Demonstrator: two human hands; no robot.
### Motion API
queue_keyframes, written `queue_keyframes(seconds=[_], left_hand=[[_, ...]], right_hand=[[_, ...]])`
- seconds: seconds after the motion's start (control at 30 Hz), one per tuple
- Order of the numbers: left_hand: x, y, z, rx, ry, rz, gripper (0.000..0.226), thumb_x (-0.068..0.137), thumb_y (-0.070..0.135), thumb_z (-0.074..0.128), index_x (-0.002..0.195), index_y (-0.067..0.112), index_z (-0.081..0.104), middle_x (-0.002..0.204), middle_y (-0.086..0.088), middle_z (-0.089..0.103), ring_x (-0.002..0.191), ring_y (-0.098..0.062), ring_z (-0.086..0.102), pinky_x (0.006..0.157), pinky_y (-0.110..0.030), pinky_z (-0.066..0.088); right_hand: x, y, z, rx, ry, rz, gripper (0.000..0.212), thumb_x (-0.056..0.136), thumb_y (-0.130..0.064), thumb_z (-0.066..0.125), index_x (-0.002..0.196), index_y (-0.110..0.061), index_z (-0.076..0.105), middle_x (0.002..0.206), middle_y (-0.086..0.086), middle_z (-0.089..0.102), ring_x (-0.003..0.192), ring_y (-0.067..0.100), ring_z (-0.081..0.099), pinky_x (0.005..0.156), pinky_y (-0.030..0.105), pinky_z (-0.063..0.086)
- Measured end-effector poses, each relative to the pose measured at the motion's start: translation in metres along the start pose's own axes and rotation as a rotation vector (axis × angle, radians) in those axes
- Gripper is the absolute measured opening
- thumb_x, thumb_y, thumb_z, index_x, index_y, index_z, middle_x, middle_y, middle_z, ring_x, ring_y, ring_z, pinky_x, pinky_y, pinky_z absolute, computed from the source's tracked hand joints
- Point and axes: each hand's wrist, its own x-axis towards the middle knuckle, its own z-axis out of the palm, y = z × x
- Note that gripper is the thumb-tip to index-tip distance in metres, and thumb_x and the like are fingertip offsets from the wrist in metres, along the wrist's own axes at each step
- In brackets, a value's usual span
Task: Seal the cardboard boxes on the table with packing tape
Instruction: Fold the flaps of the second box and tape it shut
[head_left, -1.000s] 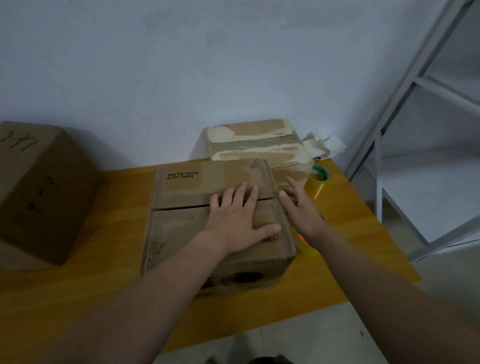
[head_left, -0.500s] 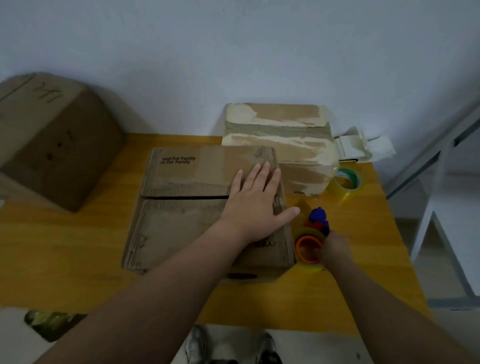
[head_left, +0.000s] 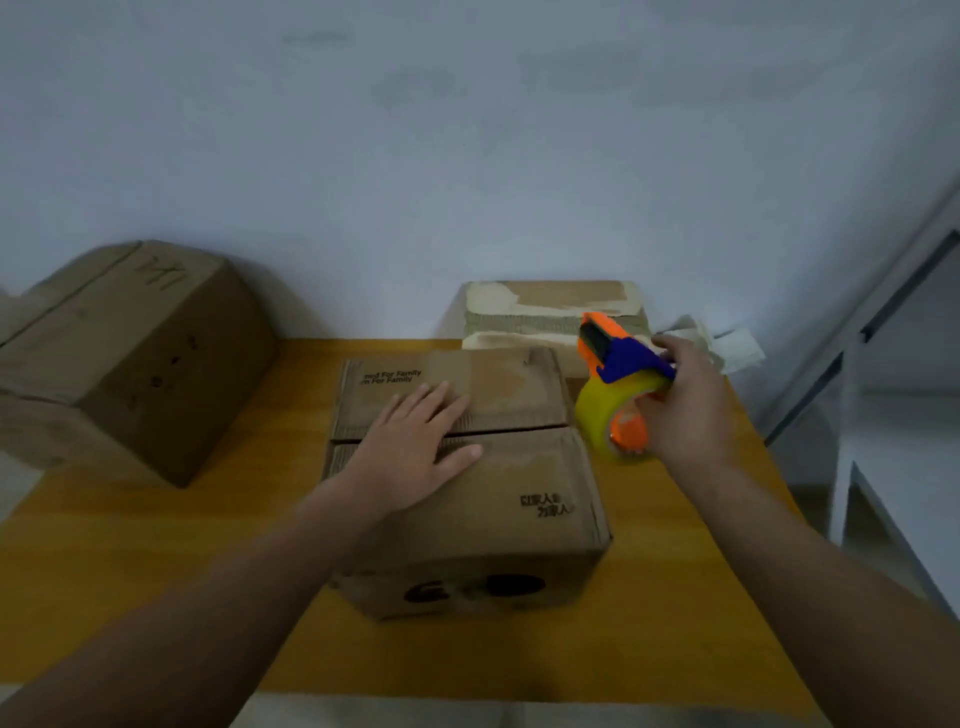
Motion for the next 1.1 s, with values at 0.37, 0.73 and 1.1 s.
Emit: queue_keyframes(seconds=[0.37, 0.73, 1.1], left_hand=[[-0.06, -0.073, -0.011, 0.06, -0.299, 0.093, 0.124, 0.048, 0.101, 0.025, 0.14, 0.039, -0.029, 0.145, 0.006, -0.04, 0.133, -0.018, -0.038, 0.103, -0.043, -0.026], [-0.067, -0.074, -0.007, 0.051, -0.224, 0.143, 0.129, 0.051, 0.098, 0.031, 0.144, 0.028, -0.025, 0.15, -0.001, -0.035, 0.133, -0.018, -0.039, 0.107, -0.046, -0.025], [-0.052, -0.079, -0.002, 0.007, -0.19, 0.142, 0.136, 0.046, 0.098, 0.033, 0.148, 0.023, -0.015, 0.157, 0.004, -0.018, 0.14, -0.012, -0.023, 0.109, -0.042, -0.023]], right_hand=[[0.014, -0.13, 0.028, -0.153, -0.297, -0.099, 0.012, 0.077, -0.03, 0.071, 0.082, -0.021, 0.065, 0.067, -0.003, 0.061, 0.063, 0.015, 0.057, 0.051, 0.026, 0.04], [0.009, -0.148, 0.123, 0.347, -0.623, 0.177, 0.004, 0.08, -0.022, 0.069, 0.082, -0.025, 0.067, 0.087, -0.002, 0.07, 0.085, 0.018, 0.064, 0.074, 0.032, 0.05], [0.007, -0.144, 0.101, 0.364, -0.656, -0.017, 0.028, 0.082, -0.001, 0.064, 0.087, -0.028, 0.062, 0.079, -0.009, 0.067, 0.068, -0.005, 0.062, 0.057, 0.01, 0.045]])
